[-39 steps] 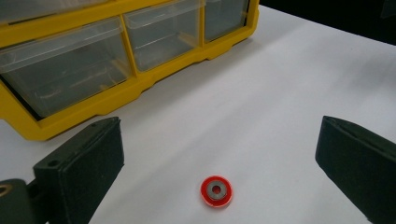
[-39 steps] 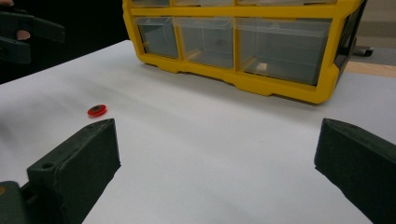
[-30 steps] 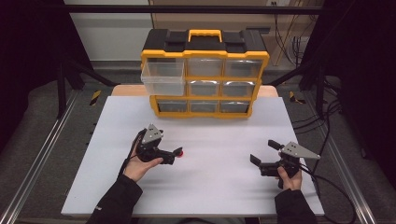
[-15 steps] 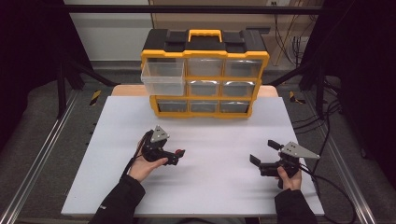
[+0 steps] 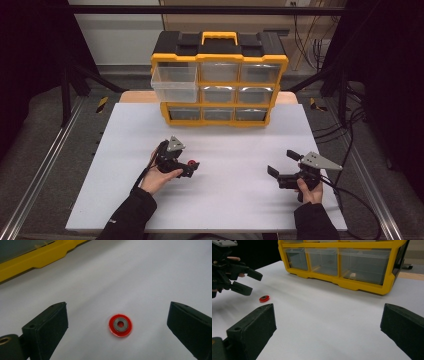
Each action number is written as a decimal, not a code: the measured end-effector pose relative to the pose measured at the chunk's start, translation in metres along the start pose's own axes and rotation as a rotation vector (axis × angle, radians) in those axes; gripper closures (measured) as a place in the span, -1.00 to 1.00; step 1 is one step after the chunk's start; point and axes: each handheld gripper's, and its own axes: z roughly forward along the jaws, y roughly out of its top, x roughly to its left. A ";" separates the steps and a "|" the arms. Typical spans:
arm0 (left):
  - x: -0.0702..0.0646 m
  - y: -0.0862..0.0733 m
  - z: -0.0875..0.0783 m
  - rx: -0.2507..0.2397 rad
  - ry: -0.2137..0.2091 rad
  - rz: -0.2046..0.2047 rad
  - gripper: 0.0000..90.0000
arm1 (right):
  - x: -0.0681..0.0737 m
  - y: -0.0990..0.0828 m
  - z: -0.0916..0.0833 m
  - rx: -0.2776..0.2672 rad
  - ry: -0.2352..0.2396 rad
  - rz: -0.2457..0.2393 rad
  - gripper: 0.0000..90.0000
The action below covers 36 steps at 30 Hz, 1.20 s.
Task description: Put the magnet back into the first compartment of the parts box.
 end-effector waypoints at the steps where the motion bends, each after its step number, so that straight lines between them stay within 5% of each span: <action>1: 0.000 0.000 0.000 0.000 0.000 0.000 -0.92 | 0.000 0.000 0.000 0.000 0.000 0.000 -0.99; 12: -0.002 -0.003 0.011 0.055 -0.003 0.016 -0.83 | 0.000 0.000 0.000 0.000 0.000 0.001 -0.99; 36: -0.009 -0.007 0.016 0.088 0.013 0.030 -0.18 | 0.000 0.000 0.000 -0.002 -0.002 -0.003 -0.99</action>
